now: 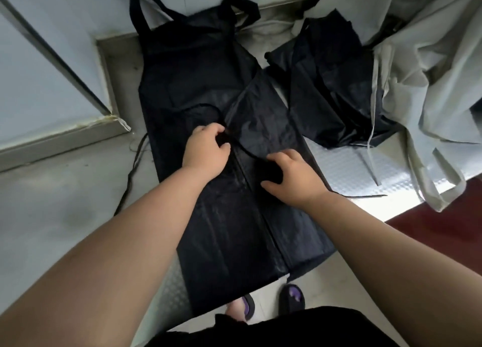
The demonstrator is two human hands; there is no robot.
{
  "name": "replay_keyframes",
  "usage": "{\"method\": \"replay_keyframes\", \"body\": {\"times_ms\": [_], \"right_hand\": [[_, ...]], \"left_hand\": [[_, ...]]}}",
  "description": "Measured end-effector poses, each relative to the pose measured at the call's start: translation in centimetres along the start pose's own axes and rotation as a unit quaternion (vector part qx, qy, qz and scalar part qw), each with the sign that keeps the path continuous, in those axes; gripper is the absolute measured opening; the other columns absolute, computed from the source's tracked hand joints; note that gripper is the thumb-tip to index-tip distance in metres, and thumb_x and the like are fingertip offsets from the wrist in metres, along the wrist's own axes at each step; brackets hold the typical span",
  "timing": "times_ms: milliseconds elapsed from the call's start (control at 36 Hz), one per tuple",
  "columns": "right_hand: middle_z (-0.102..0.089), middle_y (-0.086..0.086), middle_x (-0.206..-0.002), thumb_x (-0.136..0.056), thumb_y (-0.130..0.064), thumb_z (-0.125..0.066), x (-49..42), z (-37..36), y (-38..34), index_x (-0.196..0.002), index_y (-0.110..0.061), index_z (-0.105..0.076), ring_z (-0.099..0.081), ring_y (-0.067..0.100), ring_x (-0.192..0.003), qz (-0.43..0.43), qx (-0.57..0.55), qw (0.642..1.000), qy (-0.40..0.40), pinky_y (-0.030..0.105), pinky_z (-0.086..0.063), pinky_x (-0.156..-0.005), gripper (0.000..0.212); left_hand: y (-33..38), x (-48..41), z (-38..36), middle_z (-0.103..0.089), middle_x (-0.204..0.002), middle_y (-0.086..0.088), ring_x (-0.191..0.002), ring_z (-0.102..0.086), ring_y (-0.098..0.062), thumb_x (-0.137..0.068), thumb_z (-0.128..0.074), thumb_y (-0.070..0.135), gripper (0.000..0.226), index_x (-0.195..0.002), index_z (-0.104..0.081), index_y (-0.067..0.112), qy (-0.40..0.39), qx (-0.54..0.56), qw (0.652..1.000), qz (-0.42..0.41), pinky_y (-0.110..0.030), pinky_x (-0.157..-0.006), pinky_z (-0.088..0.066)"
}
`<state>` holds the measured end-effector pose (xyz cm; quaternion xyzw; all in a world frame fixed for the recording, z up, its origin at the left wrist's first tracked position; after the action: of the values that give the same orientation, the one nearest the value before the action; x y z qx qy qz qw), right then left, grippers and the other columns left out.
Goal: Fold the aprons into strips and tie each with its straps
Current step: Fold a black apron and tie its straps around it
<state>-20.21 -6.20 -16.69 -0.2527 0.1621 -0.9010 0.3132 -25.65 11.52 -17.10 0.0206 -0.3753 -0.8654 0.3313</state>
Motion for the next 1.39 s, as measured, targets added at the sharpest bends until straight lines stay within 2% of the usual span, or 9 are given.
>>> {"method": "replay_keyframes", "body": {"times_ms": [167, 361, 500, 611, 694, 833, 1139, 1250, 1389], "right_hand": [[-0.056, 0.006, -0.121, -0.092, -0.039, -0.053, 2.6, 0.0, -0.5, -0.125, -0.018, -0.055, -0.051, 0.028, -0.114, 0.011, 0.112, 0.993, 0.042, 0.033, -0.04, -0.094, 0.039], [-0.062, 0.003, -0.106, -0.089, -0.047, -0.054, 7.9, -2.0, 2.5, -0.111, -0.017, -0.057, -0.058, 0.023, -0.1, -0.012, 0.053, 0.998, -0.017, 0.031, -0.047, -0.077, 0.037], [-0.054, 0.007, -0.12, -0.087, -0.05, -0.058, 11.8, -3.5, 4.5, -0.118, -0.015, -0.056, -0.054, 0.025, -0.107, 0.002, 0.046, 0.998, -0.036, 0.035, -0.047, -0.089, 0.047], [-0.053, 0.007, -0.123, -0.084, -0.05, -0.061, 13.7, -4.3, 4.5, -0.123, -0.014, -0.054, -0.047, 0.027, -0.114, 0.038, 0.056, 0.997, -0.037, 0.036, -0.045, -0.093, 0.053], [-0.057, 0.008, -0.116, -0.085, -0.053, -0.057, 14.2, -5.2, 4.2, -0.117, -0.014, -0.054, -0.044, 0.029, -0.111, 0.07, 0.11, 0.99, -0.046, 0.034, -0.041, -0.089, 0.051], [-0.062, 0.005, -0.096, -0.086, -0.062, -0.048, 14.0, -5.4, 4.0, -0.085, -0.017, -0.044, -0.044, 0.027, -0.097, 0.096, 0.189, 0.977, -0.015, 0.032, -0.033, -0.078, 0.045], [-0.061, 0.006, -0.094, -0.088, -0.049, -0.047, 13.5, -6.1, 3.8, -0.082, -0.015, -0.043, -0.041, 0.027, -0.092, 0.078, 0.188, 0.979, 0.034, 0.035, -0.029, -0.077, 0.035], [-0.049, 0.003, -0.081, -0.086, -0.061, -0.044, 13.7, -6.5, 4.0, -0.081, -0.015, -0.044, -0.033, 0.024, -0.083, 0.056, 0.211, 0.975, 0.043, 0.034, -0.028, -0.075, 0.047], [-0.059, 0.006, -0.093, -0.091, -0.045, -0.046, 13.6, -6.6, 3.6, -0.085, -0.014, -0.045, -0.043, 0.029, -0.096, 0.062, 0.214, 0.974, 0.042, 0.035, -0.026, -0.075, 0.032]], "left_hand": [[-0.6, 5.1, 0.0, -0.052, -0.123, -0.003, -0.102, -0.056, -0.017, -0.089, -0.059, 0.027, 0.034, -0.122, -0.055, 0.018, 0.014, -0.026, 0.999, 0.021, -0.026, -0.08, -0.043], [-0.9, 13.5, -2.7, -0.055, -0.111, -0.002, -0.09, -0.049, -0.012, -0.089, -0.06, 0.028, 0.022, -0.108, -0.056, 0.017, 0.032, -0.035, 0.996, 0.074, -0.025, -0.075, -0.037], [0.0, 20.1, -6.2, -0.054, -0.107, -0.002, -0.093, -0.053, -0.018, -0.087, -0.06, 0.04, 0.026, -0.101, -0.053, 0.018, 0.031, -0.068, 0.99, 0.123, -0.031, -0.071, -0.045], [1.2, 23.4, -8.3, -0.051, -0.11, -0.003, -0.108, -0.044, -0.022, -0.084, -0.058, 0.053, 0.041, -0.105, -0.053, 0.018, 0.063, -0.162, 0.979, 0.102, -0.031, -0.075, -0.042], [1.5, 23.8, -8.5, -0.05, -0.114, -0.005, -0.11, -0.043, -0.025, -0.084, -0.058, 0.054, 0.045, -0.108, -0.054, 0.016, 0.081, -0.178, 0.972, 0.126, -0.034, -0.084, -0.041], [1.3, 23.3, -8.9, -0.049, -0.112, -0.005, -0.109, -0.042, -0.027, -0.085, -0.057, 0.052, 0.036, -0.099, -0.057, 0.019, 0.06, -0.149, 0.977, 0.14, -0.035, -0.085, -0.038], [0.4, 23.2, -8.8, -0.047, -0.102, -0.002, -0.103, -0.047, -0.027, -0.086, -0.058, 0.042, 0.023, -0.084, -0.06, 0.02, 0.076, -0.094, 0.981, 0.154, -0.033, -0.08, -0.042], [0.7, 23.4, -8.9, -0.05, -0.105, -0.004, -0.102, -0.047, -0.027, -0.086, -0.056, 0.042, 0.023, -0.084, -0.059, 0.019, 0.077, -0.097, 0.98, 0.157, -0.036, -0.081, -0.046], [0.7, 23.2, -8.5, -0.051, -0.108, -0.006, -0.101, -0.047, -0.029, -0.087, -0.054, 0.038, 0.022, -0.085, -0.061, 0.017, 0.073, -0.093, 0.981, 0.157, -0.039, -0.084, -0.047]]}}
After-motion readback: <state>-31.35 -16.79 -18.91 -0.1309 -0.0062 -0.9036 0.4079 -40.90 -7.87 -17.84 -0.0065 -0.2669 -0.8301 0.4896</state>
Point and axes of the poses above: each hand's wrist, its own x-axis away from the middle knuckle, its own z-axis out of the back of the hand, y = z × x, the point moved 6 cm from there along -x, towards the middle knuckle
